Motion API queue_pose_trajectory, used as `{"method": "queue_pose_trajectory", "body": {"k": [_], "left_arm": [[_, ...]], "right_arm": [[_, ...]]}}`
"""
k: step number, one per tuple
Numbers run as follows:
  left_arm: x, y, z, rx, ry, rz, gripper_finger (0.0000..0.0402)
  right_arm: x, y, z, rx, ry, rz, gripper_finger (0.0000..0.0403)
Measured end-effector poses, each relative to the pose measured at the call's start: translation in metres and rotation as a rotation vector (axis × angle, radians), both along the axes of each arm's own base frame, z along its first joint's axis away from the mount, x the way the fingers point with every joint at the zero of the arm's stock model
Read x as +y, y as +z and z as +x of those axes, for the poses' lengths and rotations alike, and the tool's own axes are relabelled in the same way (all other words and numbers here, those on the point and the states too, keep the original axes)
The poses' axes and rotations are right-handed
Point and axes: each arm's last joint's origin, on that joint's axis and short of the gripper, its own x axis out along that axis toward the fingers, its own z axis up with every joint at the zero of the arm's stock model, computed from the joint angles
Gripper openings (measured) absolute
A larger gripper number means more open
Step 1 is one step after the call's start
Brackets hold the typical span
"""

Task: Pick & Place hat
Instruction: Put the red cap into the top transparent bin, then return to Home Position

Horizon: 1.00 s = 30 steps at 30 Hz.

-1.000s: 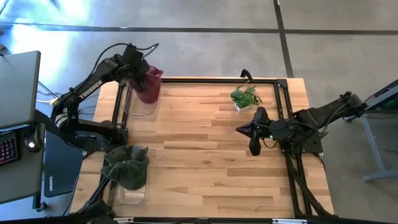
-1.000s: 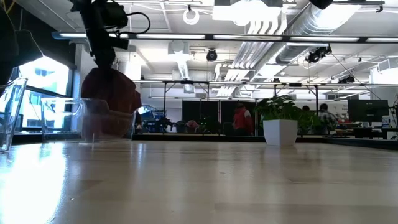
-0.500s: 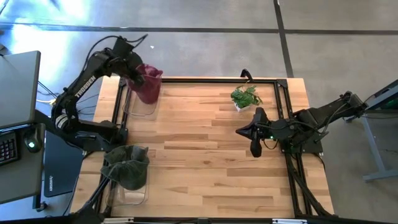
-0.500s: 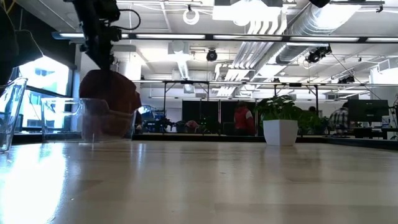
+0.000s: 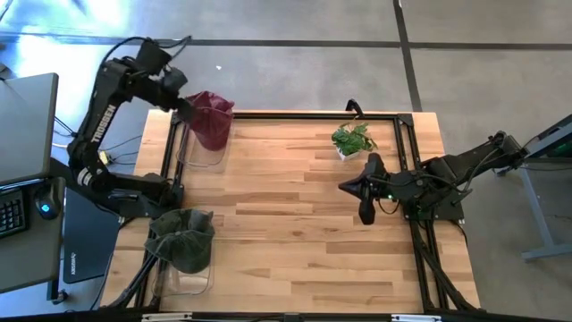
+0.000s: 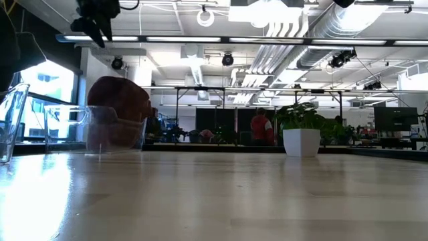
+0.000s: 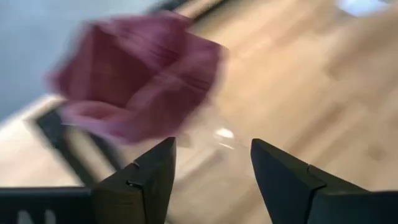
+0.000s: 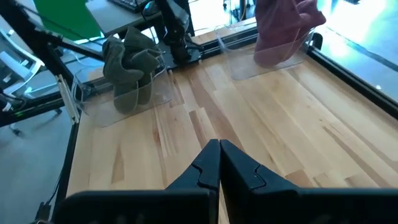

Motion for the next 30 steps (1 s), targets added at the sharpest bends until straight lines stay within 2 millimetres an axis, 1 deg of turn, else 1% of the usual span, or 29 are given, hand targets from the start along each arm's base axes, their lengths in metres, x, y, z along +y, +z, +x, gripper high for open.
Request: {"method": "queue_pose_trajectory", "body": {"k": [3,7,9,13,15,17,19,22,24,27,30], "left_arm": [[-0.007,-0.007,0.007,-0.02,-0.072,-0.083,0.0178],[-0.006,-0.031,0.019,0.031,-0.119,-0.14,0.013],[0.001,-0.047,0.025,0.062,-0.103,-0.125,0.0104],[0.021,-0.08,0.033,0.116,-0.03,-0.015,0.0056],[0.03,-0.094,0.038,0.099,-0.008,0.03,0.0035],[0.038,-0.106,0.043,0.082,0.021,0.054,0.0017],[0.044,-0.114,0.045,0.098,0.06,0.085,0.0005],[0.049,-0.119,0.046,0.14,0.086,0.106,0.0006],[0.049,-0.118,0.047,0.146,0.074,0.092,0.0009],[0.044,-0.106,0.046,0.116,0.043,0.047,0.0009],[0.036,-0.086,0.043,0.085,0.016,-0.024,0.0009]], "right_arm": [[-0.001,0.0,0.0,-0.007,-0.021,-0.009,0.0006],[-0.001,0.001,0.0,-0.012,-0.043,-0.02,0.0011],[-0.001,0.001,0.0,-0.012,-0.043,-0.02,0.0011],[-0.001,0.001,0.0,-0.019,-0.042,-0.013,0.0011],[-0.001,0.001,0.0,-0.02,-0.043,-0.009,0.0011],[-0.001,0.001,0.0,-0.023,-0.048,0.005,0.0011],[-0.001,0.001,0.0,-0.026,-0.055,0.021,0.0011],[-0.001,0.001,0.0,-0.029,-0.061,0.04,0.0012],[-0.001,0.001,0.0,-0.029,-0.06,0.042,0.0012],[-0.001,0.001,0.0,-0.029,-0.06,0.042,0.0012],[-0.001,0.001,0.0,-0.03,-0.065,0.039,0.0011]]}}
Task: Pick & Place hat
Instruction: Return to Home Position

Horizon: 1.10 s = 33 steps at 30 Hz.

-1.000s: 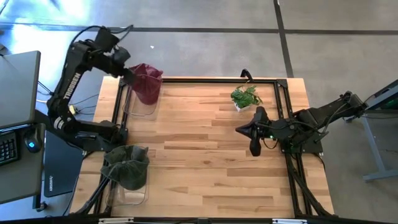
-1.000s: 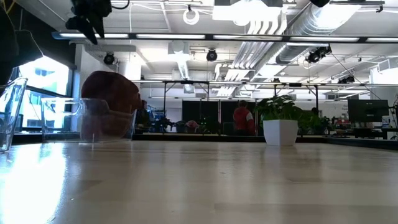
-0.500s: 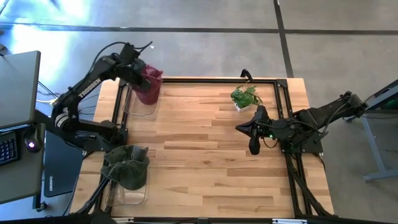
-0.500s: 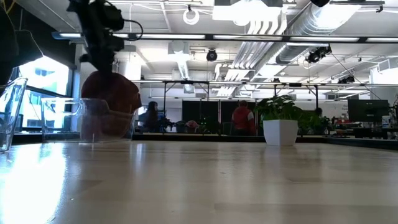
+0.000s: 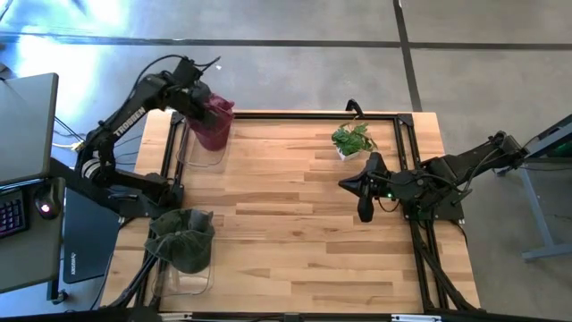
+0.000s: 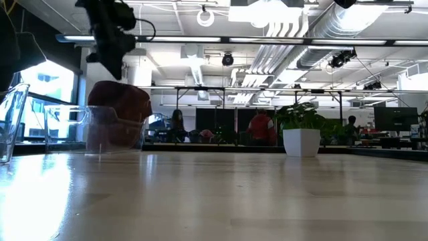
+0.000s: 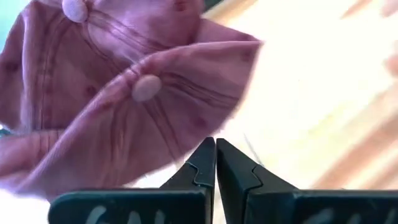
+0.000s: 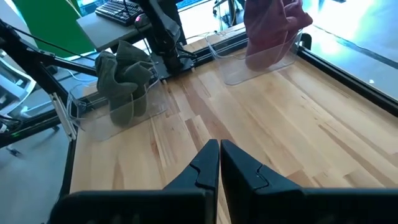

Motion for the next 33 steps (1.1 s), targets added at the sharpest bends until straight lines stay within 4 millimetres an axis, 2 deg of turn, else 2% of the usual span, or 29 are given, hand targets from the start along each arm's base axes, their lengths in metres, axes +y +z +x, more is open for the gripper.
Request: {"method": "queue_pose_trajectory", "body": {"k": [6,9,14,18,21,25,29,33], "left_arm": [[-0.022,0.048,-0.012,-0.006,-0.028,-0.066,0.001],[-0.035,0.069,-0.02,-0.053,-0.046,-0.062,0.001],[-0.062,0.091,-0.033,-0.247,-0.091,0.004,0.001],[-0.084,0.099,-0.045,-0.381,-0.072,0.08,0.001],[-0.099,0.101,-0.05,-0.457,-0.054,0.131,0.001],[-0.115,0.098,-0.054,-0.562,-0.047,0.162,0.001],[-0.122,0.091,-0.055,-0.634,-0.002,0.186,0.001],[-0.122,0.082,-0.048,-0.699,0.018,0.184,0.001]], "right_arm": [[-0.001,0.004,0.002,-0.038,0.008,0.024,0.0011],[-0.006,0.009,0.006,-0.076,0.087,0.084,0.0011],[-0.027,0.021,0.015,-0.177,0.285,0.235,0.0011],[-0.053,0.035,0.013,-0.29,0.421,0.223,0.0011],[-0.073,0.046,-0.004,-0.357,0.396,0.103,0.0011],[-0.088,0.061,-0.042,-0.428,0.209,-0.096,0.0011],[-0.087,0.068,-0.083,-0.442,0.051,-0.206,0.0003],[-0.079,0.061,-0.116,-0.433,0.048,-0.183,0.0003]]}}
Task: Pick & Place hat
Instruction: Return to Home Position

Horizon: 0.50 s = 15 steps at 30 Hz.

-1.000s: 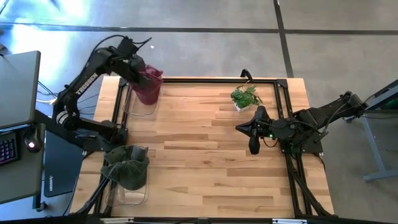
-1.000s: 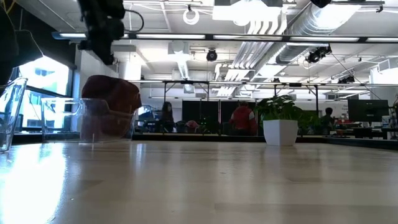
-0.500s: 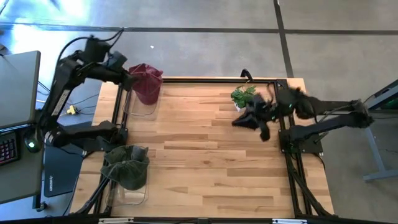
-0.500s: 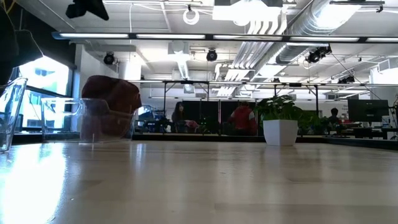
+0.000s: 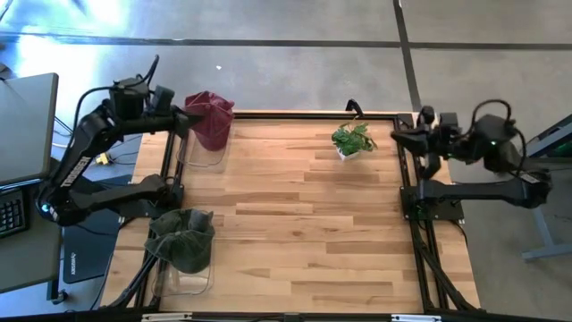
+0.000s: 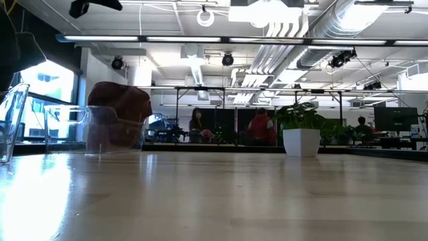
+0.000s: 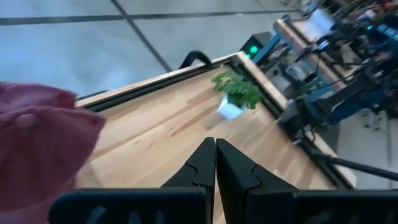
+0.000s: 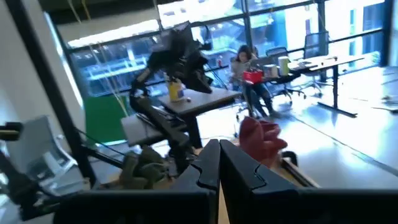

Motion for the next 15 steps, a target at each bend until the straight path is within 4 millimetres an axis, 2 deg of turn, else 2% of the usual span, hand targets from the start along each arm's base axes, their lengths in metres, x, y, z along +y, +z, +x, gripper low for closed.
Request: {"method": "queue_pose_trajectory", "body": {"k": [3,8,15], "left_arm": [[0.002,-0.005,0.01,-0.046,-0.02,0.007,0.001],[0.002,-0.006,0.026,-0.089,-0.05,0.026,0.001],[-0.003,-0.012,0.049,-0.043,-0.034,-0.003,0.001]], "right_arm": [[0.004,-0.023,-0.008,-0.027,0.029,0.005,0.0002],[0.006,-0.077,-0.009,-0.154,0.054,0.041,0.0001],[0.007,-0.14,-0.007,-0.223,0.039,0.082,0.0001]]}}
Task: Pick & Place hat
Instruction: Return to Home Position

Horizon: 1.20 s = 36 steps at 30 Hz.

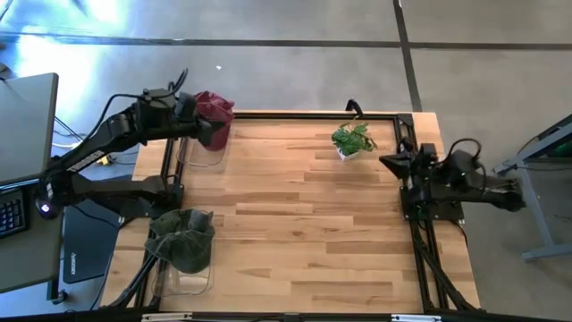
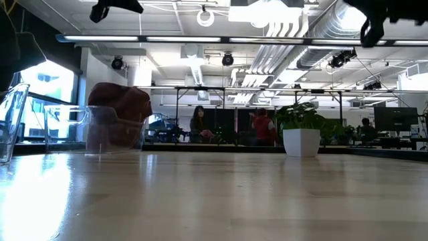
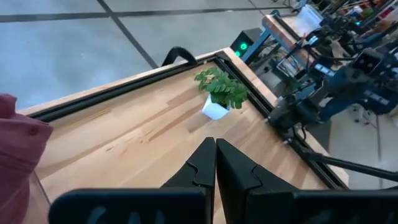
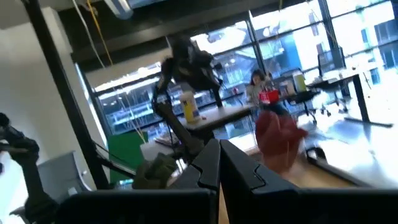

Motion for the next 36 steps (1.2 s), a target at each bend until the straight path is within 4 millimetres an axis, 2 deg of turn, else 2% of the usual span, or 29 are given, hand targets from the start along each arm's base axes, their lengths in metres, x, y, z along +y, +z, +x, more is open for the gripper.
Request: {"method": "queue_pose_trajectory", "body": {"k": [7,11,13,20,31,36], "left_arm": [[-0.007,-0.005,0.015,0.031,0.012,-0.016,0.001],[-0.01,-0.008,0.023,0.048,0.013,-0.022,0.001],[-0.011,-0.008,0.023,0.052,0.022,-0.014,0.001],[-0.011,-0.006,0.024,0.032,0.021,-0.007,0.001],[-0.016,0.001,0.007,0.027,0.009,0.078,0.001],[-0.02,0.006,-0.006,0.029,-0.031,0.181,0.001]], "right_arm": [[0.001,-0.059,0.013,0.03,-0.06,0.045,0.0],[0.002,-0.077,0.02,-0.015,-0.07,0.01,0.0],[0.003,-0.084,0.021,0.06,-0.08,-0.012,0.0],[0.003,-0.098,0.023,0.225,-0.108,-0.128,0.0],[0.004,-0.099,0.024,0.238,-0.061,-0.147,0.0],[0.004,-0.099,0.024,0.241,-0.062,-0.159,0.0]]}}
